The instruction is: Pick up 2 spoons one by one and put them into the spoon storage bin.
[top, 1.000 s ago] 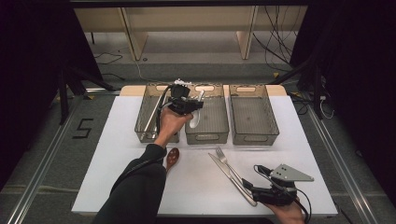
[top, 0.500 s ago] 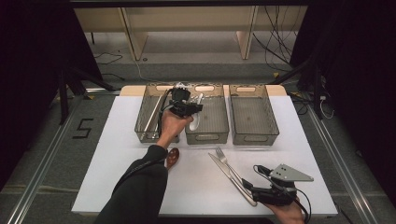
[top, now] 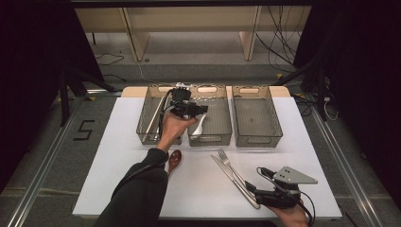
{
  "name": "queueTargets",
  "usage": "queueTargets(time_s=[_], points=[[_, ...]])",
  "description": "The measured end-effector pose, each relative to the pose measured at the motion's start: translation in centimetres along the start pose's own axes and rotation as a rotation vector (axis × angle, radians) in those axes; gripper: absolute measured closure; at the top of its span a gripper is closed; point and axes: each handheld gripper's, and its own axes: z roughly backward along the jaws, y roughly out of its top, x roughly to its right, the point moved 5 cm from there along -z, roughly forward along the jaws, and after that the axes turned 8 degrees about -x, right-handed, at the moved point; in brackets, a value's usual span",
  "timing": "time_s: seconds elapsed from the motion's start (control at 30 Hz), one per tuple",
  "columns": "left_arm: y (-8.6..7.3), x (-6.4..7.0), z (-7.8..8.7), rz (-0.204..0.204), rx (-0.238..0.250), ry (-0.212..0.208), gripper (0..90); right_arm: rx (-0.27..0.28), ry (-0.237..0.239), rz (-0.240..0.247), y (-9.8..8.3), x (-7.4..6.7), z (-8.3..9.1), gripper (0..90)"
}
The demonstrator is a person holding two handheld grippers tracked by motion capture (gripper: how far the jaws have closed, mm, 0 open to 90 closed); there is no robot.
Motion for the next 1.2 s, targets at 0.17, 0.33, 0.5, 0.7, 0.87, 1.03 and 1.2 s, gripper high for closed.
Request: queueTargets(time_s=[0.17,0.33,0.5,0.7,0.87,1.03,1.2], points=[[0.0,0.6,1.8,-0.025,-0.006,-0.021,32.5,-0.006,0.000,0.001,0.0,0.0,0.0,24.5],[-0.5,0.8,3.3,-0.034,-0.048,-0.055,29.7,-0.005,-0.002,-0.002,0.0,-0.1,0.0,24.5],[-2.0,0.9,4.9,-0.037,-0.083,-0.072,25.8,-0.003,-0.001,-0.007,0.0,-0.1,0.0,24.5],[-4.7,0.2,7.2,-0.031,-0.094,-0.063,24.8,-0.003,-0.001,-0.004,0.0,-0.1,0.1,24.5],[-7.8,-0.8,8.2,-0.019,-0.130,-0.030,24.2,-0.007,0.000,-0.005,-0.1,0.0,0.0,24.5],[-10.4,-1.8,8.3,-0.002,-0.179,0.017,24.4,-0.007,0.000,-0.004,-0.1,-0.2,-0.1,24.5],[-12.2,-2.4,8.5,0.018,-0.238,0.035,25.4,-0.008,0.001,-0.002,0.0,-0.2,-0.2,24.5]])
